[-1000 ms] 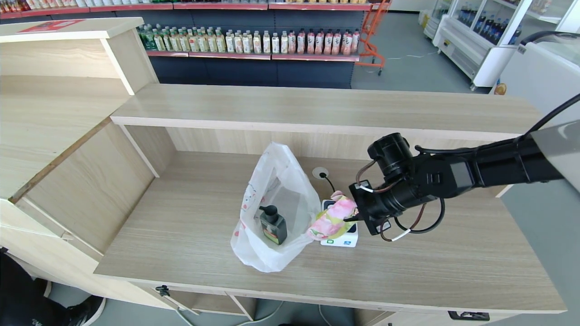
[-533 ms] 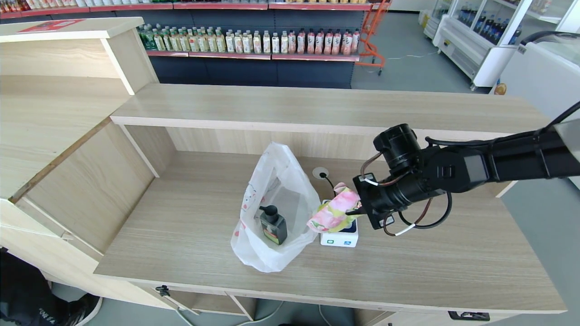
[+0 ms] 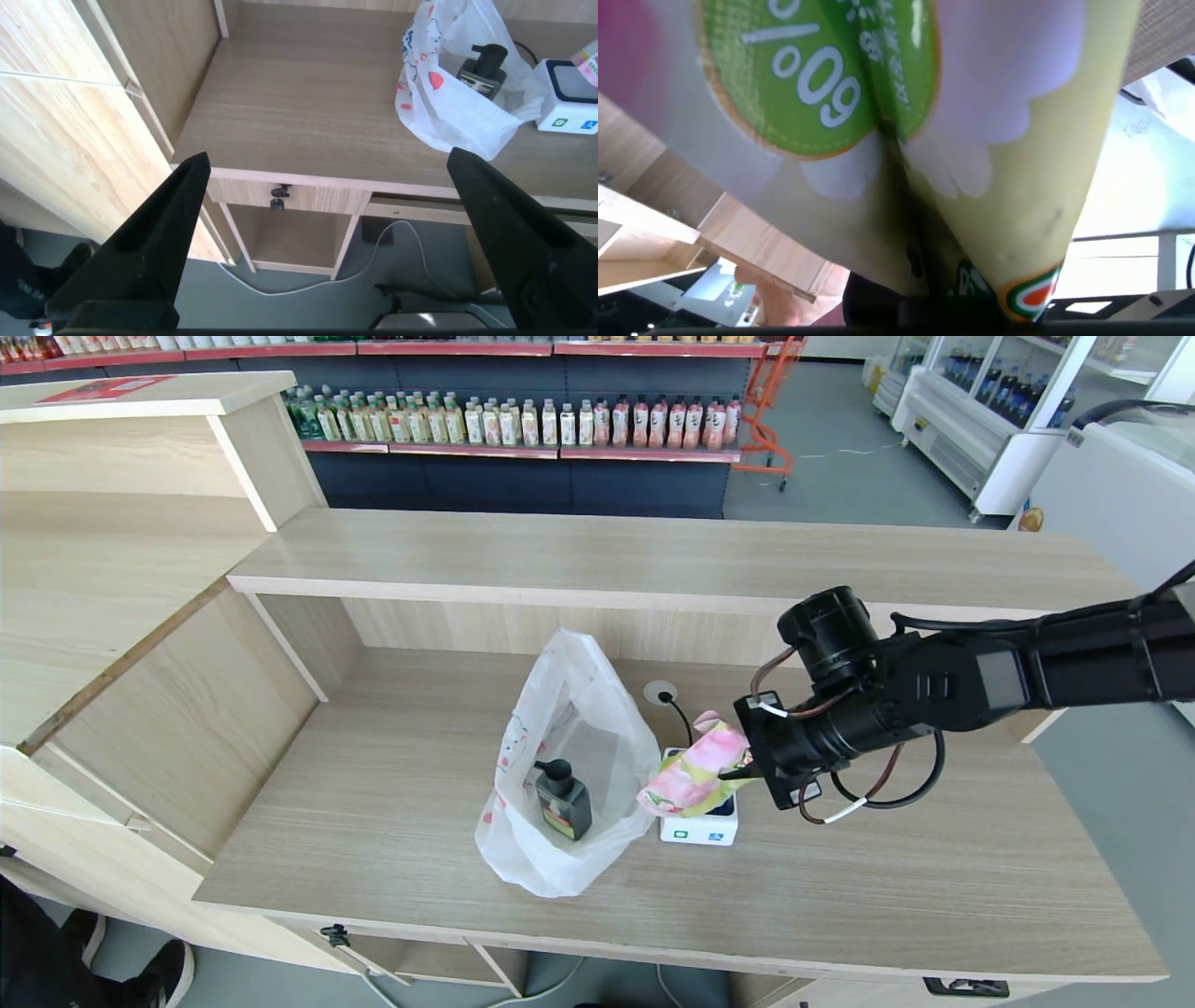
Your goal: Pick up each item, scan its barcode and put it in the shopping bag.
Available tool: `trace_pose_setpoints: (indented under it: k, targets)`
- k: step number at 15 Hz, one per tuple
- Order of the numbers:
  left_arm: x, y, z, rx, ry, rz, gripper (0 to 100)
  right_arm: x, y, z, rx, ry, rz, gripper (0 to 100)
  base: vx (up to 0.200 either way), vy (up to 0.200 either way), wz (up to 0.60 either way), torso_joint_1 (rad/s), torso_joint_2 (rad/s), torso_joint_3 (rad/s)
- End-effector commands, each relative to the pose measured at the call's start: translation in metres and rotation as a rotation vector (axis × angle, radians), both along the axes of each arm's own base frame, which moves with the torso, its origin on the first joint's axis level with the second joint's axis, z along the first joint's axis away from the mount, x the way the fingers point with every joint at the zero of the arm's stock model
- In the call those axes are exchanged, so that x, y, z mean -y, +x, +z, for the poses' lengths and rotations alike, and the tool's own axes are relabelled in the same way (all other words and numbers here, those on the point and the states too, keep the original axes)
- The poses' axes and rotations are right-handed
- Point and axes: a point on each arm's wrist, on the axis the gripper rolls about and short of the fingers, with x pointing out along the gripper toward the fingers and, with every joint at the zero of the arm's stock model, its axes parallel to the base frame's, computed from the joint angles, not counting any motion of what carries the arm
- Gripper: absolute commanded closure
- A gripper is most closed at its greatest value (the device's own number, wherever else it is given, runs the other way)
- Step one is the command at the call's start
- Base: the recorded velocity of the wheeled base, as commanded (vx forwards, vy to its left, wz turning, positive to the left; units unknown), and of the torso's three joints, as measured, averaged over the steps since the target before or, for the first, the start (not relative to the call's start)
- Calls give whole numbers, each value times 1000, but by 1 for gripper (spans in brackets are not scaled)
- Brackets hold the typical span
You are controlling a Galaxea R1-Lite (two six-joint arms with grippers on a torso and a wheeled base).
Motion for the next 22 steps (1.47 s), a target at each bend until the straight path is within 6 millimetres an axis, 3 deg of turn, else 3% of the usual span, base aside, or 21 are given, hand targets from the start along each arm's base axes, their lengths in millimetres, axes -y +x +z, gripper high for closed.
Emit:
trace_pose_setpoints:
  k: [1, 2, 3, 4, 5, 7, 10, 12, 16, 18, 22]
  targets:
    - [0, 0, 0, 1, 0, 0, 0, 11, -24, 45, 112, 2, 9, 100, 0, 0, 0, 0, 0, 0]
    - [0, 0, 0, 1, 0, 0, 0, 21, -50, 77, 248, -45, 79, 100, 0, 0, 0, 0, 0, 0]
    - [0, 0, 0, 1, 0, 0, 0, 28, -67, 89, 327, -103, 148, 100, 0, 0, 0, 0, 0, 0]
    - [0, 0, 0, 1, 0, 0, 0, 39, -92, 95, 477, -272, 320, 100, 0, 0, 0, 0, 0, 0]
    - [0, 0, 0, 1, 0, 0, 0, 47, -98, 86, 535, -412, 434, 100, 0, 0, 0, 0, 0, 0]
    - [0, 0, 0, 1, 0, 0, 0, 68, -95, 64, 613, -623, 571, 100, 0, 0, 0, 0, 0, 0]
    - [0, 0, 0, 1, 0, 0, 0, 78, -88, 45, 712, -745, 639, 100, 0, 0, 0, 0, 0, 0]
    - [0, 0, 0, 1, 1, 0, 0, 79, -91, 45, 715, -747, 641, 100, 0, 0, 0, 0, 0, 0]
    - [0, 0, 0, 1, 6, 0, 0, 84, -116, 44, 738, -713, 663, 100, 0, 0, 0, 0, 0, 0]
    - [0, 0, 0, 1, 6, 0, 0, 84, -121, 41, 761, -668, 693, 100, 200, 200, 0, 5, 0, 7]
    - [0, 0, 0, 1, 9, 0, 0, 78, -104, 30, 762, -660, 702, 100, 200, 200, 0, -8, -2, 6]
